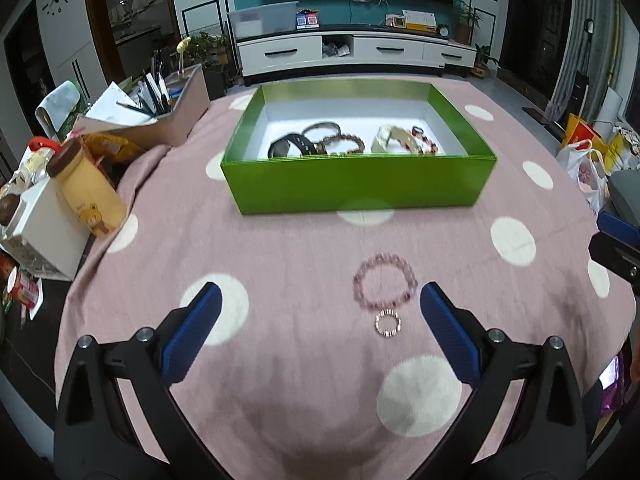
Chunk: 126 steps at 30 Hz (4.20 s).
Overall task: Organize jewelry
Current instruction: 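Move both tools toward the pink bead bracelet and small silver ring, then grasp the small silver ring with the left tool while the right tool grasps the pink bead bracelet, then lift the ring and pink bracelet and carry them over the green box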
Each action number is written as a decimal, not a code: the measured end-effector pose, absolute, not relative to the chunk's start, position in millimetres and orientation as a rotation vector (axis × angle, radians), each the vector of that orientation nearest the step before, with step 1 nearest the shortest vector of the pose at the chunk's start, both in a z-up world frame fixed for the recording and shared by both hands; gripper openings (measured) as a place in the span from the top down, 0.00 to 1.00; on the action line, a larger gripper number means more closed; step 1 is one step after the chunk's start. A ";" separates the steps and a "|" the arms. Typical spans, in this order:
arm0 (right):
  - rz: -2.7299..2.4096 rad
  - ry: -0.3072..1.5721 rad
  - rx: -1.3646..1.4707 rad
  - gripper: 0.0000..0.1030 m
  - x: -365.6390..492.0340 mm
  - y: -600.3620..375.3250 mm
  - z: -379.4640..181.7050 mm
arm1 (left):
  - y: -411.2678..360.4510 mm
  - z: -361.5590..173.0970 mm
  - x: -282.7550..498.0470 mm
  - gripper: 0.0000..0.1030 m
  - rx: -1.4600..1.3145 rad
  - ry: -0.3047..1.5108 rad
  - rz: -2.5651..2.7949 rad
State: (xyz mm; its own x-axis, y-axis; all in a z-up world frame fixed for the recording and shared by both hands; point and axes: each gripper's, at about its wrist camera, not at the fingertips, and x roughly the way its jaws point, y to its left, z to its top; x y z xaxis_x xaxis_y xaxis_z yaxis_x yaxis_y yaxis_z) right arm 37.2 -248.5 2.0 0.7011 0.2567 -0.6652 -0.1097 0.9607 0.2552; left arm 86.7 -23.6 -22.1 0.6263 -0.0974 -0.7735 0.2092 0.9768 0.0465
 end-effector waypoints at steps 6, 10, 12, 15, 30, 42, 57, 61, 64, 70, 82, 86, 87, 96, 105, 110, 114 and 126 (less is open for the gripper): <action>0.212 0.788 0.206 0.09 31.1 -244.5 -7.0 | -23.2 -33.2 74.9 0.02 0.132 0.900 -0.182; 0.211 0.797 0.206 0.09 26.5 -241.3 -12.9 | -20.7 -38.4 67.3 0.02 0.115 0.902 -0.186; 0.216 0.803 0.205 0.09 24.4 -239.4 -16.8 | -20.2 -42.6 63.1 0.02 0.113 0.904 -0.191; 0.228 0.811 0.189 0.09 21.5 -235.0 -24.0 | -19.9 -50.3 56.1 0.02 0.109 0.906 -0.208; 0.247 0.852 0.219 0.09 25.0 -237.0 -47.1 | -37.0 -81.1 63.3 0.15 0.081 0.942 -0.275; 0.251 0.871 0.236 0.09 33.8 -240.1 -57.8 | -54.1 -93.7 84.6 0.52 0.102 0.931 -0.270; 0.315 0.888 0.259 0.09 61.9 -221.8 -61.1 | -34.8 -89.4 80.4 0.80 0.064 0.908 -0.295; 0.359 0.902 0.231 0.09 75.9 -201.2 -64.6 | -17.0 -85.0 77.6 0.80 0.029 0.903 -0.272; 0.392 0.911 0.192 0.17 88.6 -180.3 -68.6 | -5.0 -80.2 75.5 0.80 0.016 0.890 -0.249; 0.398 0.923 0.116 0.39 110.6 -150.8 -74.9 | 13.1 -74.7 75.0 0.80 -0.015 0.874 -0.225; 0.360 0.909 -0.088 0.77 120.7 -115.9 -83.5 | 26.6 -79.9 76.8 0.80 -0.058 0.881 -0.220; 0.351 0.903 -0.134 0.91 120.2 -112.2 -83.2 | 28.1 -80.7 75.7 0.80 -0.065 0.883 -0.220; 0.350 0.903 -0.138 0.91 120.4 -111.1 -83.1 | 28.4 -80.8 75.5 0.80 -0.066 0.883 -0.220; 0.360 0.842 -0.128 0.93 106.8 -112.9 -61.5 | 28.6 -77.2 71.4 0.80 -0.066 0.878 -0.222; 0.356 0.766 -0.106 0.93 86.2 -126.2 -32.1 | 31.0 -68.7 65.6 0.80 -0.065 0.859 -0.220; 0.340 0.733 -0.081 0.93 76.8 -138.9 -20.1 | 30.0 -63.3 61.1 0.80 -0.061 0.851 -0.224; 0.329 0.712 -0.059 0.93 69.9 -149.2 -11.9 | 27.1 -59.1 59.4 0.80 -0.057 0.847 -0.230; 0.313 0.667 -0.014 0.93 51.9 -172.5 4.5 | 19.2 -50.3 58.7 0.80 -0.026 0.843 -0.236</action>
